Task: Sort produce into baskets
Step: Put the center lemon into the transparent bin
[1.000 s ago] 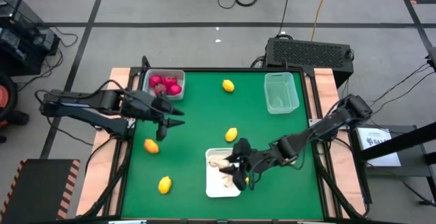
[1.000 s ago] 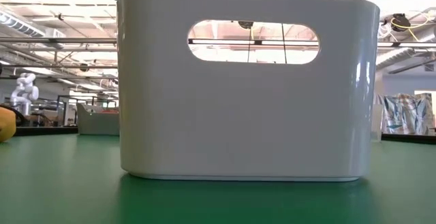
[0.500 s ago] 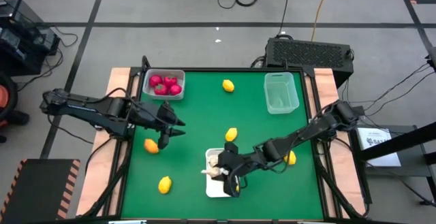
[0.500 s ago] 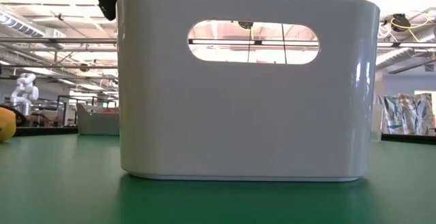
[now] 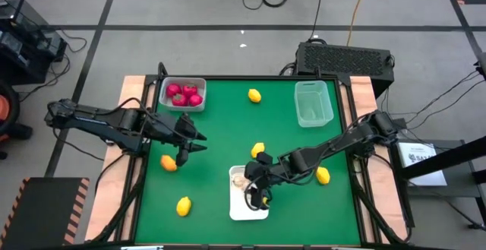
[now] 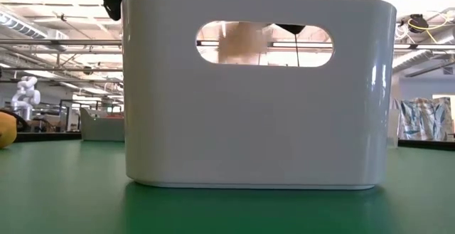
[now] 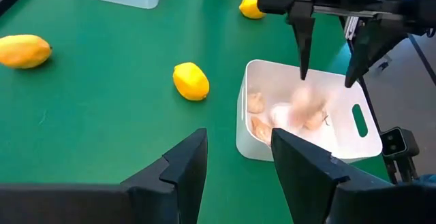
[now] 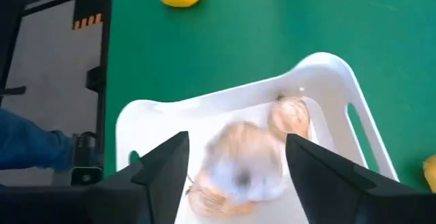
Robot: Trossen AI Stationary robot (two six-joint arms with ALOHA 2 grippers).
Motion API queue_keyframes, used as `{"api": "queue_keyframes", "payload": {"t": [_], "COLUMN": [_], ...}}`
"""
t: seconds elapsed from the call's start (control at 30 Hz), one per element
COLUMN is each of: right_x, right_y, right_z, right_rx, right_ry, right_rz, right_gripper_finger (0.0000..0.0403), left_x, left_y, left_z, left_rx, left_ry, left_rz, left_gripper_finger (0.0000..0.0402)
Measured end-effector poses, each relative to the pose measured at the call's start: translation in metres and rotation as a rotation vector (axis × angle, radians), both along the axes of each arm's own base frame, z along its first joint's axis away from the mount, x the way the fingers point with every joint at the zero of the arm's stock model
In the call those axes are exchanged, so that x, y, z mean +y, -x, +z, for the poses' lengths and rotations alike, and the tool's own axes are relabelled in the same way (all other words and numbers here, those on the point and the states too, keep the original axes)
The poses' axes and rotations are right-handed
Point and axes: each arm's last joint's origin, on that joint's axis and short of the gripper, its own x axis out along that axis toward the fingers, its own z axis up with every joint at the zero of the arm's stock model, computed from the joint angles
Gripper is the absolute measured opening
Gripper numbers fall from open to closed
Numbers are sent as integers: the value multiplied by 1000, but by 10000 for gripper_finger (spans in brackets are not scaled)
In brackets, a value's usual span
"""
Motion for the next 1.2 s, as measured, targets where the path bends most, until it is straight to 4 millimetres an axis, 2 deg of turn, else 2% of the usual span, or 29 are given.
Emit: {"api": "queue_keyframes", "payload": {"t": [0.2, 0.37, 0.87, 1.03, 1.2], "right_x": [-5, -18, -97, -132, -156], "right_y": [-2, -2, 11, 14, 3], "right_z": [0, 7, 51, 45, 28], "right_rx": [3, -3, -55, 36, 55], "right_ry": [-18, -42, -110, -227, -280], "right_rz": [-31, -84, -306, -571, -748], "right_gripper_finger": [264, 269, 270, 270, 270], "left_x": [0, 1, 2, 2, 4], "left_y": [0, 0, -2, -2, -3], "left_z": [0, 0, 3, 3, 5], "left_rx": [0, -2, -33, -34, -59], "left_ry": [-24, -40, -38, -20, 19], "left_rz": [-10, 5, 20, 66, 141], "left_gripper_finger": [170, 170, 170, 170, 170]}}
